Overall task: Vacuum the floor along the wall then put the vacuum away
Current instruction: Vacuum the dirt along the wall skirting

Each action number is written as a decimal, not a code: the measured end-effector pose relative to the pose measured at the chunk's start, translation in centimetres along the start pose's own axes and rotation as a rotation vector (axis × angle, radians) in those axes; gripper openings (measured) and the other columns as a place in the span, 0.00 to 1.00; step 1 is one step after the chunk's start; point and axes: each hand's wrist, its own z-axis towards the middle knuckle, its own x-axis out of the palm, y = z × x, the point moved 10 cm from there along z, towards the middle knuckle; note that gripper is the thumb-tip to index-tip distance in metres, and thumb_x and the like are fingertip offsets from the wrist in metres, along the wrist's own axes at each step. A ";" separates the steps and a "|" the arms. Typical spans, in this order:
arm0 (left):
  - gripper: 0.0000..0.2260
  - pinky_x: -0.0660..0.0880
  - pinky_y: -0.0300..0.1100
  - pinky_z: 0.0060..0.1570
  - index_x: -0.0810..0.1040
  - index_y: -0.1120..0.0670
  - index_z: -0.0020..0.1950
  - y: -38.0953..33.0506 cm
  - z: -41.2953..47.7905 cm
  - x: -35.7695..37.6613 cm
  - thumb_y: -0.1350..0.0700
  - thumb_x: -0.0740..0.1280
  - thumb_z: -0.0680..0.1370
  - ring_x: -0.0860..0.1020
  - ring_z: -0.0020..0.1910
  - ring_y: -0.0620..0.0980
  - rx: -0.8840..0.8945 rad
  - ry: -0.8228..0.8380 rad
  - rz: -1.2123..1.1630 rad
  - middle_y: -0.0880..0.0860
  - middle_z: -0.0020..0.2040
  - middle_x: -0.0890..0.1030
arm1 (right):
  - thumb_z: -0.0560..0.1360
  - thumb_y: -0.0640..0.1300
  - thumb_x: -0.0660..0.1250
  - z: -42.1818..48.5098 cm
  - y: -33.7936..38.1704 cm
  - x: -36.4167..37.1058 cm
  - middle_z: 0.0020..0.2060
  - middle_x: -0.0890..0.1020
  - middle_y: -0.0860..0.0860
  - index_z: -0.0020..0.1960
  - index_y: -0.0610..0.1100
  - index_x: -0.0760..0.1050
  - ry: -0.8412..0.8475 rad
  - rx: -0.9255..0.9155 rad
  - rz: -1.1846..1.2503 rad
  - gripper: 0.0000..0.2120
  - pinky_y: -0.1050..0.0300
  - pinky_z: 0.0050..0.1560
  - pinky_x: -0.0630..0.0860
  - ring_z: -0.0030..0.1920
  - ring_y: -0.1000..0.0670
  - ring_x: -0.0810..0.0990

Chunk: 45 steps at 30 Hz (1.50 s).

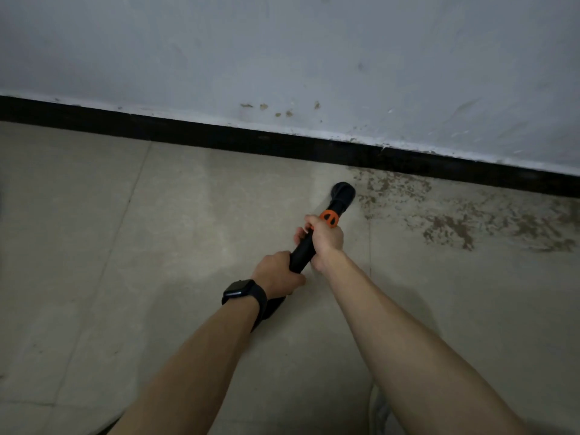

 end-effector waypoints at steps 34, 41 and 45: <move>0.09 0.83 0.47 0.41 0.77 0.54 0.52 -0.7 1.4 0.4 0.58 0.71 0.73 0.84 0.36 0.53 -0.048 -0.047 -0.107 0.56 0.43 0.85 | 0.74 0.35 0.69 2.6 1.2 -1.3 0.33 0.78 0.42 0.66 0.33 0.72 -0.117 -0.107 -0.156 0.21 0.55 0.27 0.77 0.21 0.49 0.76; 0.12 0.79 0.50 0.43 0.70 0.51 0.57 -2.5 1.9 -2.3 0.55 0.68 0.76 0.81 0.44 0.58 0.033 -0.258 -0.042 0.55 0.47 0.81 | 0.76 0.38 0.72 4.4 3.0 1.2 0.34 0.79 0.42 0.67 0.34 0.71 -0.024 -0.117 -0.166 0.22 0.56 0.28 0.78 0.24 0.48 0.78; 0.14 0.78 0.50 0.44 0.70 0.53 0.60 -2.7 2.4 -3.0 0.54 0.68 0.77 0.81 0.46 0.59 0.034 -0.289 -0.032 0.58 0.50 0.81 | 0.76 0.40 0.72 5.3 3.4 2.0 0.36 0.79 0.42 0.67 0.35 0.71 -0.011 -0.105 -0.171 0.22 0.55 0.30 0.79 0.25 0.48 0.79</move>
